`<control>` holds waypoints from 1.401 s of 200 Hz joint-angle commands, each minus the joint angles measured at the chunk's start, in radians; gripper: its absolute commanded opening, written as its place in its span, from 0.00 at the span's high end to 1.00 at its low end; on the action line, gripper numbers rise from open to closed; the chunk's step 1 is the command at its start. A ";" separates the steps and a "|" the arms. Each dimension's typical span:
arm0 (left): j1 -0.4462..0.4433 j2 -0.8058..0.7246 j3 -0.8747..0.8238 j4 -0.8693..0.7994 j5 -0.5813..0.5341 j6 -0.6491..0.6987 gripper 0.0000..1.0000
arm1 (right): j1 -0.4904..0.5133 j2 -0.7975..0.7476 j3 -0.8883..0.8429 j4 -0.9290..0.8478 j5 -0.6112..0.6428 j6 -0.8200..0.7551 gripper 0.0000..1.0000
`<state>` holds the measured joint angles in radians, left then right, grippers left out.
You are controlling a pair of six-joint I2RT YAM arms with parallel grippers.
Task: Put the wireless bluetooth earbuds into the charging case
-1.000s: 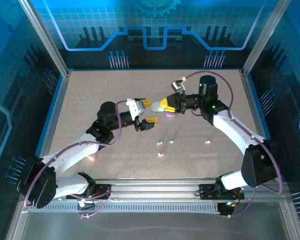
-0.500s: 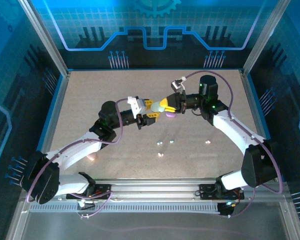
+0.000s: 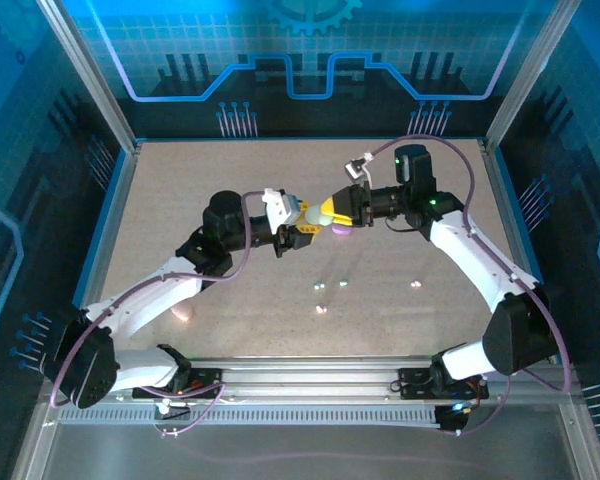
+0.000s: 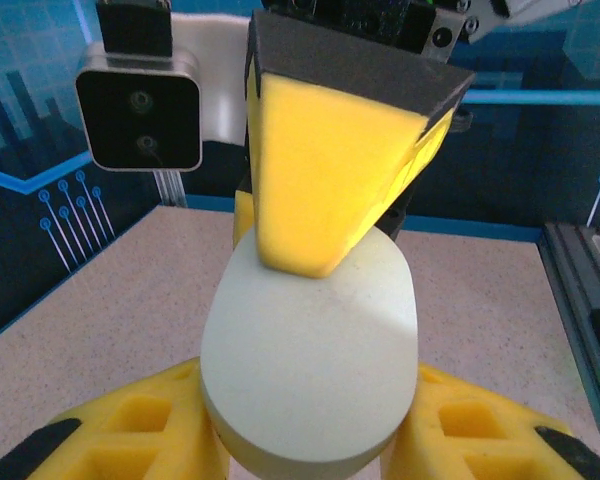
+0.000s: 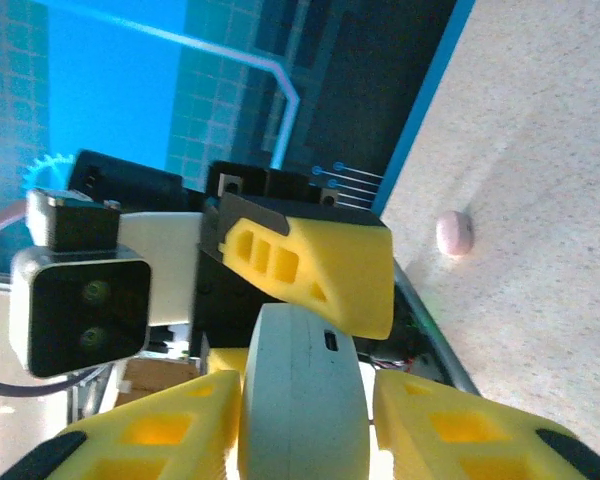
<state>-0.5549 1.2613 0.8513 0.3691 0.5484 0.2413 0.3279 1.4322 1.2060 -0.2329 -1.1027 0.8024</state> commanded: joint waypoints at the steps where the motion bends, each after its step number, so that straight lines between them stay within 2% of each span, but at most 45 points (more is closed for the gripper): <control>1: -0.010 -0.030 0.053 -0.110 0.034 0.068 0.75 | 0.007 -0.016 0.037 -0.193 0.050 -0.152 0.57; 54: -0.017 -0.027 0.094 -0.201 0.022 0.107 0.75 | 0.007 -0.011 0.058 -0.280 0.075 -0.209 0.56; 94: -0.034 -0.014 0.125 -0.259 -0.015 0.147 0.75 | 0.010 0.000 0.062 -0.317 0.039 -0.239 0.54; 122: -0.040 -0.003 0.143 -0.284 -0.032 0.160 0.75 | 0.011 0.001 0.061 -0.322 0.034 -0.244 0.64; 149: -0.045 0.000 0.149 -0.290 -0.044 0.163 0.71 | 0.008 -0.001 0.054 -0.315 0.030 -0.242 0.80; 156: -0.044 -0.003 0.143 -0.275 -0.044 0.154 0.65 | 0.005 -0.004 0.046 -0.292 0.025 -0.227 0.83; 182: -0.037 -0.011 0.092 -0.145 0.015 0.096 0.54 | -0.010 -0.028 -0.039 -0.025 -0.046 -0.047 0.86; 206: -0.010 -0.011 0.019 0.029 0.086 0.008 0.43 | -0.018 -0.041 -0.069 0.120 -0.099 0.052 0.87; 229: 0.008 -0.010 -0.035 0.160 0.117 -0.049 0.42 | -0.036 -0.056 -0.097 0.246 -0.135 0.147 0.87; 280: 0.010 -0.003 -0.054 0.265 0.131 -0.079 0.44 | -0.046 -0.050 -0.136 0.428 -0.139 0.310 0.87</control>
<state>-0.5488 1.2613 0.8146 0.4957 0.6357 0.2012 0.2913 1.3975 1.0916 0.0505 -1.2129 1.0046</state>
